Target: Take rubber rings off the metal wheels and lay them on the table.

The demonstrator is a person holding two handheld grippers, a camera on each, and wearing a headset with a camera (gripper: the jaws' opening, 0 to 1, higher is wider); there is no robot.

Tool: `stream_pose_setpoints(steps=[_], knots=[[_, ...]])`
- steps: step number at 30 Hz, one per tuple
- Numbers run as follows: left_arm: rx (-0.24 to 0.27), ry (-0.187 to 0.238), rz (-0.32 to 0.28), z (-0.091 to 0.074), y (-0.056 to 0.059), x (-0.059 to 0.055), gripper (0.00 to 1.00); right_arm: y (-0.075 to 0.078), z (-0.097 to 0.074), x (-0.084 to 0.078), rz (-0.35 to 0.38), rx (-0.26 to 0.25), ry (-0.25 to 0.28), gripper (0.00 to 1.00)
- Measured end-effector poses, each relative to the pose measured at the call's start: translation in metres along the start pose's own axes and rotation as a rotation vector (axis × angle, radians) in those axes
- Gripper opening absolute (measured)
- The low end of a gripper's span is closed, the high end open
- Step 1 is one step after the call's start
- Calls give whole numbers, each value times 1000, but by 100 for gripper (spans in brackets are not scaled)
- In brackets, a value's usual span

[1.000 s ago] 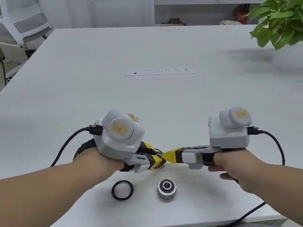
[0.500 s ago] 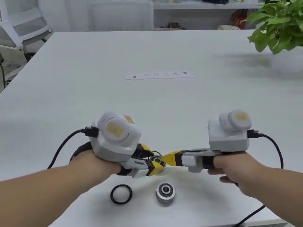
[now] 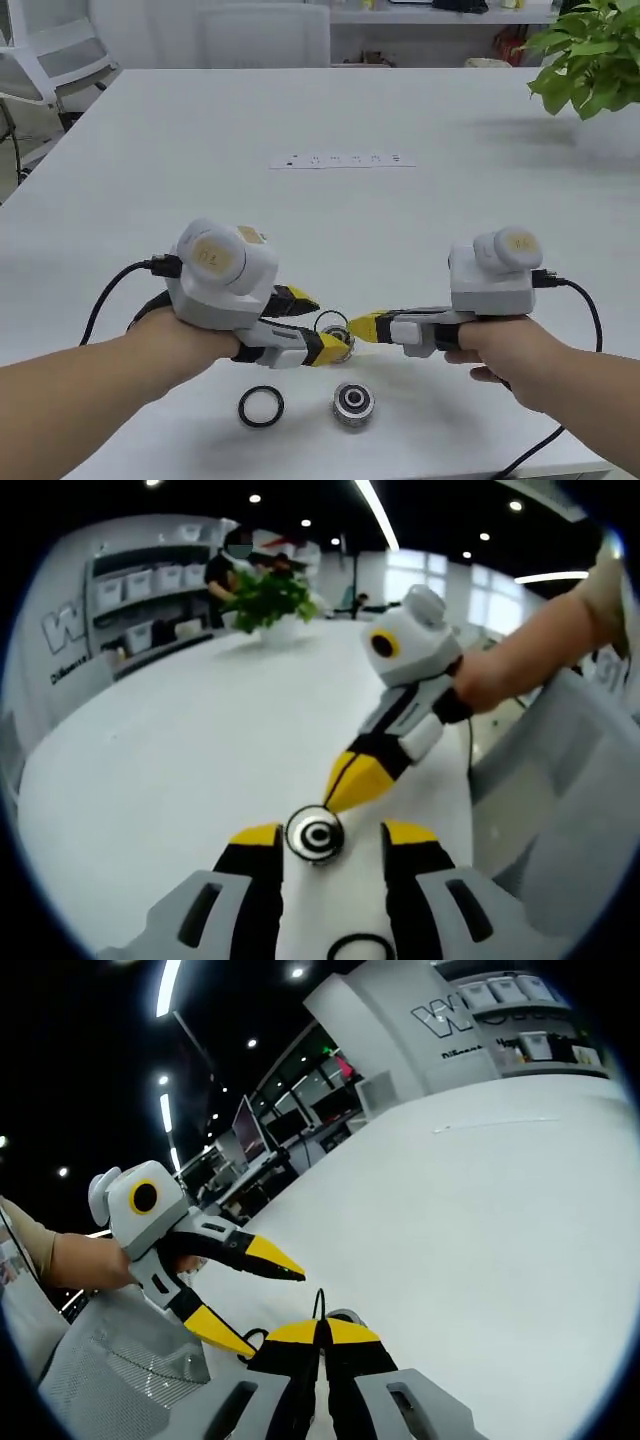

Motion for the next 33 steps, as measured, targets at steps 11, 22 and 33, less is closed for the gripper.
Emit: stream_pose_setpoints(steps=[11, 22, 33], knots=[[-16, 36, -3, -22, 6, 2, 46, -11, -1, 5, -41, 13, -3, 0], [-11, 54, -32, -48, 4, -4, 54, -24, 2, 11, -116, 23, -12, 0], [4, 73, -71, -75, 6, -19, 59, -33, 4, 12, -152, 35, -29, 0]])
Point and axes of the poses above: the centre of the closed fingertips' face, and the gripper's own axes: z roughly forward along the fingers, y roughly to its right, x roughly out of its top, the point moved 5 cm from there along -z, roughly backward along the fingers, and after that the axes turned 5 degrees about -y, right-handed, at the moved point
